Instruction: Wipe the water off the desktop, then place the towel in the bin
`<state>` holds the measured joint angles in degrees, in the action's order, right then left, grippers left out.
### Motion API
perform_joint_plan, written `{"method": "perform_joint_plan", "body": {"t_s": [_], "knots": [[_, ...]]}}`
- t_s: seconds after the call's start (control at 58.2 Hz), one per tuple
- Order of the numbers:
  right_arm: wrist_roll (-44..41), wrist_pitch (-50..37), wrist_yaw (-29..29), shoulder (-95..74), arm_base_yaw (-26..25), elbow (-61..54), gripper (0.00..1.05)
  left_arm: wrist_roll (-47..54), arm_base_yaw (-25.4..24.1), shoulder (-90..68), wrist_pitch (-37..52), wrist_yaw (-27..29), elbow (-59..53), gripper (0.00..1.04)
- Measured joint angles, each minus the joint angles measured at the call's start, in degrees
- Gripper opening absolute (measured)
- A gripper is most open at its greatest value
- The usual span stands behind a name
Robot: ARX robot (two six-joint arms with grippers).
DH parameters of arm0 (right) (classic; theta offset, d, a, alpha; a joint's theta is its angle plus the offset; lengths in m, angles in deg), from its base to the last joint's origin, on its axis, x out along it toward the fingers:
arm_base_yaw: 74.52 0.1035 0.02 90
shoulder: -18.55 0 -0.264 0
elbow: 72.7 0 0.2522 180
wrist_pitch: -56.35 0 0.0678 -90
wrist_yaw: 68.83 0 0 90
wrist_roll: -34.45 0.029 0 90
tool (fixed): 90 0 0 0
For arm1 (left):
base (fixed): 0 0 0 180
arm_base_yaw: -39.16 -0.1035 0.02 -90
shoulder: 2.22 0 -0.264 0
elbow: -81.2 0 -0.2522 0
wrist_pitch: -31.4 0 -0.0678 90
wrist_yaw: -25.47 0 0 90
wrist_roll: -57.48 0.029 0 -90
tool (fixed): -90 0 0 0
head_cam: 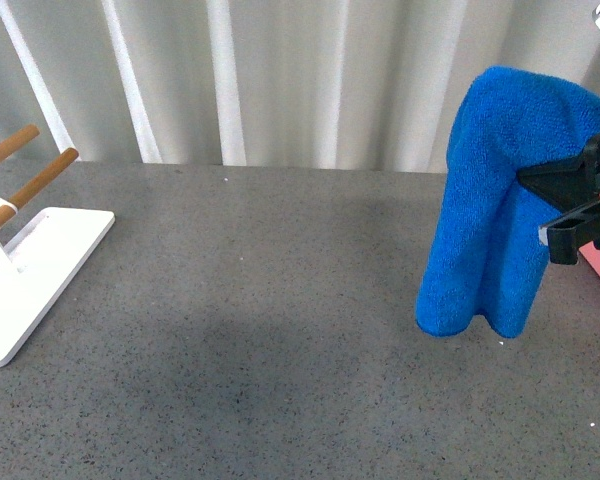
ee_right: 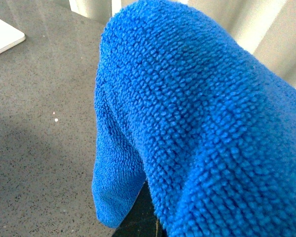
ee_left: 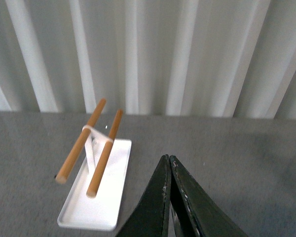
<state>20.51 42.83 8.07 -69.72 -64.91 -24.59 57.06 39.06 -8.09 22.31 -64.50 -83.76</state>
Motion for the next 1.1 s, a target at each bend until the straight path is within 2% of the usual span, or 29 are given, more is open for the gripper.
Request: {"method": "perform_joint_plan", "body": {"t_s": [0.069, 0.567, 0.807, 0.91, 0.979, 1.099], "knots": [[0.4, 0.9, 0.6, -0.8, 0.1, 0.3, 0.05, 0.0, 0.0, 3.8, -4.1, 0.0, 0.0, 0.04], [2.4, 4.5, 4.3, -3.3, 0.4, 3.5, 0.05, 0.0, 0.0, 5.6, -4.6, 0.0, 0.0, 0.05], [9.4, 14.2, 9.2, -12.4, -1.8, 9.9, 0.05, 0.0, 0.0, 5.7, -4.6, 0.0, 0.0, 0.45], [11.6, 15.8, 11.7, -17.6, -2.4, 10.9, 0.05, 0.0, 0.0, 5.7, -4.6, 0.0, 0.0, 0.61], [13.4, 16.0, 13.2, -21.6, -2.6, 11.4, 0.05, 0.0, 0.0, 5.7, -4.6, 0.0, 0.0, 0.75], [15.7, 15.0, 13.0, -26.0, -3.2, 12.4, 0.05, 0.0, 0.0, 5.7, -4.6, 0.0, 0.0, 0.95]]}}
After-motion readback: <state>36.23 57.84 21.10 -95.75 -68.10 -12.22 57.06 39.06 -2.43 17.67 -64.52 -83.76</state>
